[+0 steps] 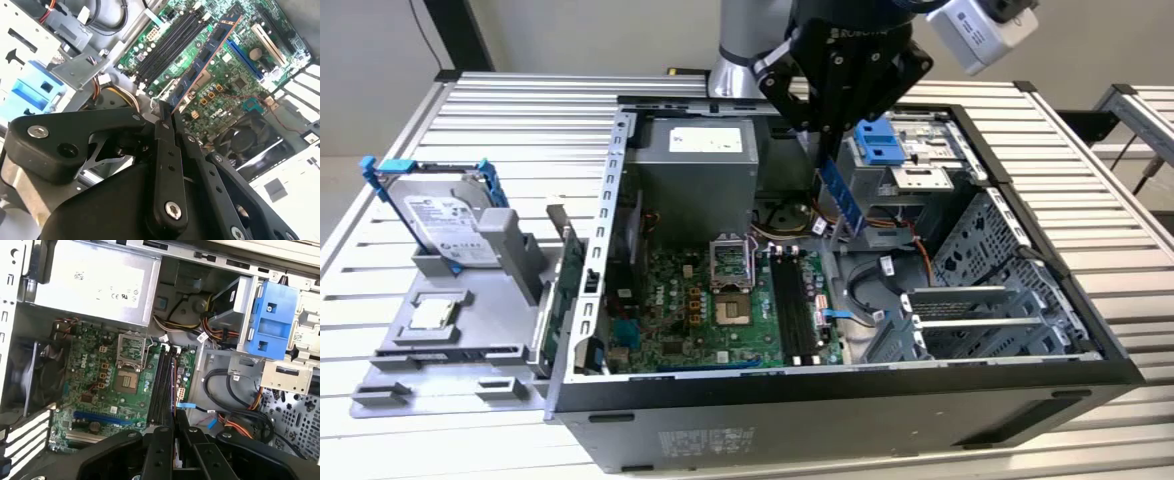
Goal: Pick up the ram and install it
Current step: 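Insert the ram into the slot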
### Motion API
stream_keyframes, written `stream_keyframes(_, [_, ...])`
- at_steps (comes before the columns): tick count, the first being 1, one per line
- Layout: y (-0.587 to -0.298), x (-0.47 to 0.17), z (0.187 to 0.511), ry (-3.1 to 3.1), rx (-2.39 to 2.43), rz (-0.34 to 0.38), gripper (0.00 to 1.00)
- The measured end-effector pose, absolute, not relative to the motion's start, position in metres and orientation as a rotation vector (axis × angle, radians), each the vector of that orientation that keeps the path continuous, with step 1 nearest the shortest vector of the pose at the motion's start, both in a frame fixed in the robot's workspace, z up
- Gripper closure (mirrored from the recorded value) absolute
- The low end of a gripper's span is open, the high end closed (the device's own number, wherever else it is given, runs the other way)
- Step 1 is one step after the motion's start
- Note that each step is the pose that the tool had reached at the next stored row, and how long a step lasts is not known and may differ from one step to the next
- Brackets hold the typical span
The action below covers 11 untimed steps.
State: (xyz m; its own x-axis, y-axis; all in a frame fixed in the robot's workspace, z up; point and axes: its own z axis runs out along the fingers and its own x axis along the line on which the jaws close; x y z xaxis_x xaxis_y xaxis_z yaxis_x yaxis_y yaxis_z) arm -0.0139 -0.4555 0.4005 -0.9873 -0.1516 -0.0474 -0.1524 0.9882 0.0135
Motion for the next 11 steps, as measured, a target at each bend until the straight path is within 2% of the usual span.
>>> stream_keyframes(11, [-0.4555, -0.0139, 0.4005, 3.093, -0.1, 0.023, 1.0])
